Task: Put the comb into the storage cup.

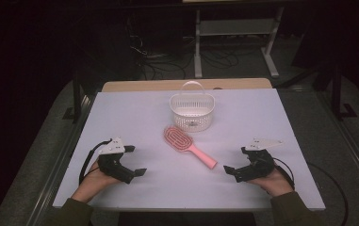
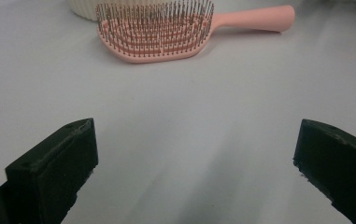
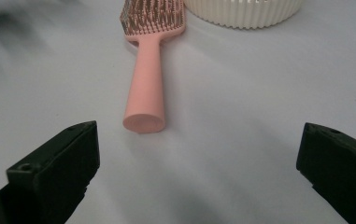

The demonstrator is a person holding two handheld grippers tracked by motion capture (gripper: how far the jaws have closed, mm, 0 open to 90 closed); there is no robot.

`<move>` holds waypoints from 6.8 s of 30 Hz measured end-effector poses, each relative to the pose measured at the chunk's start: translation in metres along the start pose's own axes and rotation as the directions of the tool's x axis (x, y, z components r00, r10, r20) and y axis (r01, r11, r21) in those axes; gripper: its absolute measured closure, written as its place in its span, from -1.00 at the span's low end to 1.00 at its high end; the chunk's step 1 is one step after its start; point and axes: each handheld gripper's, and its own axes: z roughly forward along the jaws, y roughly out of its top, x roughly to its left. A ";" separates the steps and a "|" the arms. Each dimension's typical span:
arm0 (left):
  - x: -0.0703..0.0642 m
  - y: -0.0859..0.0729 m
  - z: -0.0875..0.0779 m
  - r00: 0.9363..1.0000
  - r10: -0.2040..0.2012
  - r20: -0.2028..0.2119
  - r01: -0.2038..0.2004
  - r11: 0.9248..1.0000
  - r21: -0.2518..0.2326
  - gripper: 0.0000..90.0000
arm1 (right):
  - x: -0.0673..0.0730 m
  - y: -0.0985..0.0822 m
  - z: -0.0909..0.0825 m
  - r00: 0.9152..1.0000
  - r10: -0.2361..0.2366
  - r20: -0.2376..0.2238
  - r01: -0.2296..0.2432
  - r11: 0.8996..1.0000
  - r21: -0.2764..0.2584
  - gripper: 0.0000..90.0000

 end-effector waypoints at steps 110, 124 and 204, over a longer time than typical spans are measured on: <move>0.001 -0.001 0.001 0.999 -0.005 0.048 0.007 0.999 -0.042 -1.00 | 0.011 0.060 0.019 0.999 -0.033 -0.034 0.032 0.999 -0.018 -1.00; 0.001 -0.001 0.001 0.999 -0.004 0.052 0.006 0.999 -0.040 -1.00 | 0.011 0.070 0.027 0.999 -0.037 -0.039 0.036 0.999 -0.021 -1.00; -0.001 0.000 0.004 0.998 0.001 0.070 0.001 0.999 -0.036 -1.00 | 0.018 0.104 0.065 0.995 -0.068 -0.073 0.068 0.998 -0.002 -1.00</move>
